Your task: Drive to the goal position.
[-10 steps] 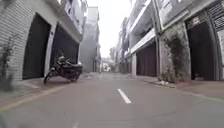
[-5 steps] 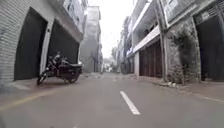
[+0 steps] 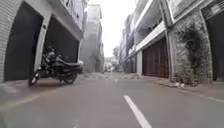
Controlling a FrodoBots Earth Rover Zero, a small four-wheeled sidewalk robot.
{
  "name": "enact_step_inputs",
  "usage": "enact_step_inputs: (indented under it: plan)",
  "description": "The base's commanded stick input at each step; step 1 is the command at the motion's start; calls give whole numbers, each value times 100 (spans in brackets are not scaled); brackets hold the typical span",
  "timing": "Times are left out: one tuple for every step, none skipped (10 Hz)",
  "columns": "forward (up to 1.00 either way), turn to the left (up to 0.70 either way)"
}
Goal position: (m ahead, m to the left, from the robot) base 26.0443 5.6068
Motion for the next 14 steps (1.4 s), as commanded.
enact_step_inputs:
  plan:
    - [100,0]
    - [100,0]
    - [100,0]
    - [100,0]
    - [100,0]
    - [100,0]
    - [100,0]
    - [100,0]
    - [100,0]
    - [100,0]
    - [100,0]
    - [100,0]
    - [100,0]
    - [100,0]
